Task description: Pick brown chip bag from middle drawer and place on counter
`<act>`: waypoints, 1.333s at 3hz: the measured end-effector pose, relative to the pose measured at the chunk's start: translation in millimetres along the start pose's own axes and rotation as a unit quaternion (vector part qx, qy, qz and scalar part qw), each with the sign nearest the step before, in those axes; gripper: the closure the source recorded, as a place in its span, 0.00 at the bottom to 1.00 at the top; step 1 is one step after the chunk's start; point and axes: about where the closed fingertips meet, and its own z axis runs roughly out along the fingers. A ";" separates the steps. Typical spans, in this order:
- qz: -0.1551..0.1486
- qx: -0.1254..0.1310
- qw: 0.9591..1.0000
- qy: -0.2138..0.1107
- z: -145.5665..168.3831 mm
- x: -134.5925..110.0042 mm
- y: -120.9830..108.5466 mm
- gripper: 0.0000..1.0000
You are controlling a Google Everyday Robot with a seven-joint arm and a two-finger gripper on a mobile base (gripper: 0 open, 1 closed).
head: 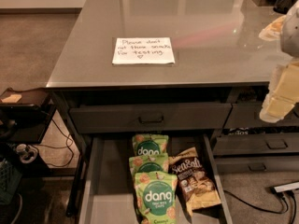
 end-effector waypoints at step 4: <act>-0.003 -0.027 0.993 -0.116 108.7 -2.2 30.9 0.00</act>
Offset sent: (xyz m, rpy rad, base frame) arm -0.0010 0.0065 -0.0375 0.1014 0.0011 0.0119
